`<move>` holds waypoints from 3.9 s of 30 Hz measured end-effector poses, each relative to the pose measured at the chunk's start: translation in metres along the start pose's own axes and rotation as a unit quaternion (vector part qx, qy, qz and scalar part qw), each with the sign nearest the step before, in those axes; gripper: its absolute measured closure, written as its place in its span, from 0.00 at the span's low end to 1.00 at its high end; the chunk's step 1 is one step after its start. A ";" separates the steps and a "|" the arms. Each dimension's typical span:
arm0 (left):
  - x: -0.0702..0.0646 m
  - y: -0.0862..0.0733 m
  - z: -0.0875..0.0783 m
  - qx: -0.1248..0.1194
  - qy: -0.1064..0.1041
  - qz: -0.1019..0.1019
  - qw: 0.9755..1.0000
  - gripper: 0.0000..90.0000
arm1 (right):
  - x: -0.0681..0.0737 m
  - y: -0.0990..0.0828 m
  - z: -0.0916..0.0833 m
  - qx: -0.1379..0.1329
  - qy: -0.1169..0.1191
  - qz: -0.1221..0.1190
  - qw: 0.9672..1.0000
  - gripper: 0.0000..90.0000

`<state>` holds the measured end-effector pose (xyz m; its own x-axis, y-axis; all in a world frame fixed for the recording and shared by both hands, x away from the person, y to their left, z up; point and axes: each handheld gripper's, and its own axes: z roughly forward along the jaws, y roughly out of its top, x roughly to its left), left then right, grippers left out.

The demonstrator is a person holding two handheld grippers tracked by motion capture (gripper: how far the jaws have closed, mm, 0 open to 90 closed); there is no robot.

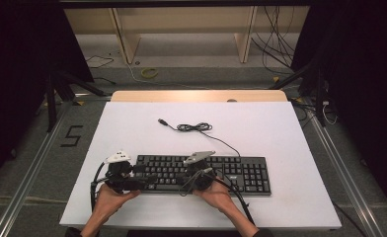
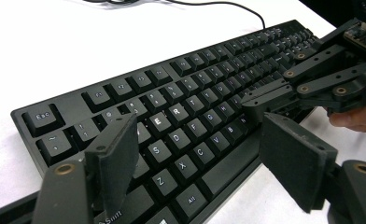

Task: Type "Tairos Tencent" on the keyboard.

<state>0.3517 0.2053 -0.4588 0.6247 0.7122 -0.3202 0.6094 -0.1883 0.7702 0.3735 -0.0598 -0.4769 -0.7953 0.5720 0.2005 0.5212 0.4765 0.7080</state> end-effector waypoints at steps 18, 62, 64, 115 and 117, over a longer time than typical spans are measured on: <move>0.001 -0.002 0.000 0.001 0.000 0.001 1.000 0.31 | 0.000 -0.001 0.003 0.016 -0.007 0.002 1.000 1.00; 0.005 0.002 0.002 0.000 0.006 0.000 1.000 0.31 | -0.006 0.004 -0.027 -0.046 0.009 0.026 0.999 0.39; 0.005 0.003 0.002 0.000 0.007 0.000 1.000 0.31 | -0.006 0.004 -0.028 -0.046 0.009 0.027 0.999 0.38; -0.012 0.007 0.043 0.121 -0.008 0.073 0.990 0.99 | -0.009 -0.012 -0.056 -0.082 0.005 0.031 0.996 0.30; -0.011 0.006 0.044 0.124 -0.003 0.074 0.989 0.99 | -0.009 -0.013 -0.056 -0.082 0.005 0.029 0.996 0.30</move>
<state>0.3701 0.1660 -0.4748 0.7183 0.6610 -0.2170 0.6115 -0.4512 0.6500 0.3567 -0.1086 -0.4497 -0.7686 0.5882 0.2517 0.5099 0.3255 0.7963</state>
